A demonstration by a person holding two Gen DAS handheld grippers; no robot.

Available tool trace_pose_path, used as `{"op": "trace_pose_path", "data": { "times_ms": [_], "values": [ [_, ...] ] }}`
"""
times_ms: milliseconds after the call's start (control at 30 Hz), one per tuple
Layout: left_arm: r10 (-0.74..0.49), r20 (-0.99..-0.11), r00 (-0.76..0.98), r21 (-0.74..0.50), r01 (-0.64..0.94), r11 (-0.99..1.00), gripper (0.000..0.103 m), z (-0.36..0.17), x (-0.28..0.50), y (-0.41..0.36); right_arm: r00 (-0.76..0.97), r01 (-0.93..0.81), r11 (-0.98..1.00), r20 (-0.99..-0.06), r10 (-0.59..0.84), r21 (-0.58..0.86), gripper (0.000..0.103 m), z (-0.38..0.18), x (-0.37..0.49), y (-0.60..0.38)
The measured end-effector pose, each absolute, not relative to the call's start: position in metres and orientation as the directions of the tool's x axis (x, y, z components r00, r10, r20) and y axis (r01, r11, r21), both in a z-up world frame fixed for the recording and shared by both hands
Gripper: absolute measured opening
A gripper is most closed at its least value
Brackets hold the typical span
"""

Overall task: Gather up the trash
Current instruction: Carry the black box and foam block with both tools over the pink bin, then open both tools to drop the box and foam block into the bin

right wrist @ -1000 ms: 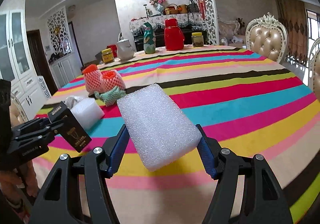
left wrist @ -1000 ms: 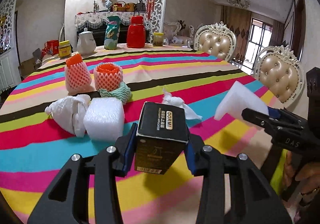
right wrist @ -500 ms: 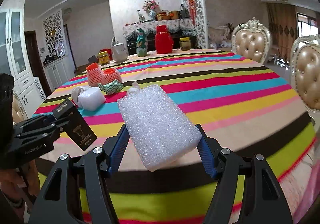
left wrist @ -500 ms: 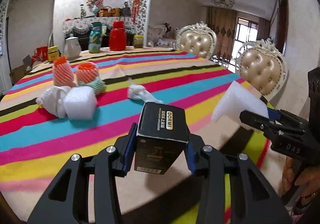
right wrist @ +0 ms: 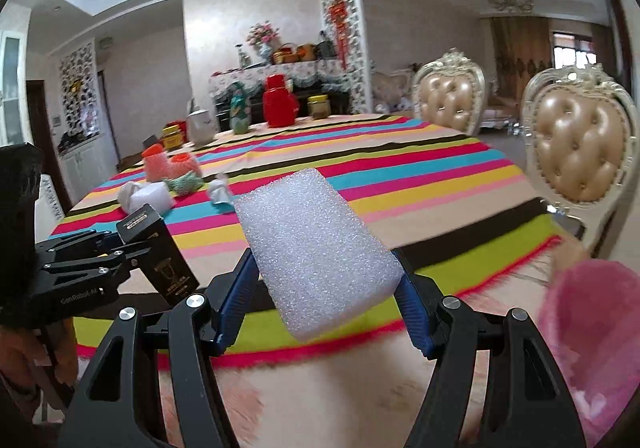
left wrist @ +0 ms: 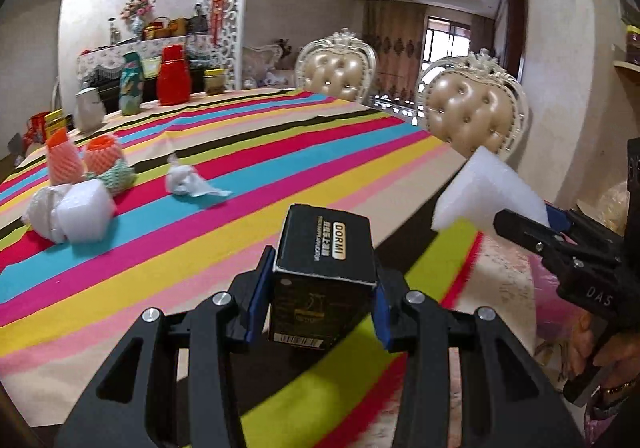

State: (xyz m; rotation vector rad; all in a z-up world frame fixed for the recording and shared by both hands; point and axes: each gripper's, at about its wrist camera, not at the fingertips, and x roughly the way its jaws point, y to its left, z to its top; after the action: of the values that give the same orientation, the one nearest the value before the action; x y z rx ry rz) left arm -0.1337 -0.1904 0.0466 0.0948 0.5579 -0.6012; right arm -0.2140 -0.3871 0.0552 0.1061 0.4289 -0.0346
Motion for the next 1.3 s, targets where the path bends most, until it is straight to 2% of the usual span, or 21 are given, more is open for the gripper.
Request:
{"op": "trace_pose_path", "data": {
  "times_ms": [367,767,1067,1300],
  "values": [
    [-0.659,-0.519,0.545,-0.089,0.732,0.676,0.042,0.060,-0.156,-0.273,0.889,0.268,0.960,-0.405,-0.215,0.078,0.064,0.060,-0.276,-0.463],
    [-0.783,-0.523,0.338,-0.089,0.891,0.445,0.042,0.062,-0.188,-0.401,0.798,0.507,0.859,-0.414,-0.438,0.070,0.065,0.068,-0.335,-0.554],
    [-0.824,-0.538,0.178,-0.148,0.942,0.300,0.042,0.058,-0.192,-0.489,0.748,0.578,0.810,-0.464,-0.475,0.103,0.065,0.050,-0.348,-0.606],
    [-0.815,-0.567,0.118,-0.184,0.946,0.265,0.042,0.043,-0.184,-0.525,0.732,0.589,0.801,-0.489,-0.474,0.105,0.066,0.038,-0.345,-0.623]
  ]
}}
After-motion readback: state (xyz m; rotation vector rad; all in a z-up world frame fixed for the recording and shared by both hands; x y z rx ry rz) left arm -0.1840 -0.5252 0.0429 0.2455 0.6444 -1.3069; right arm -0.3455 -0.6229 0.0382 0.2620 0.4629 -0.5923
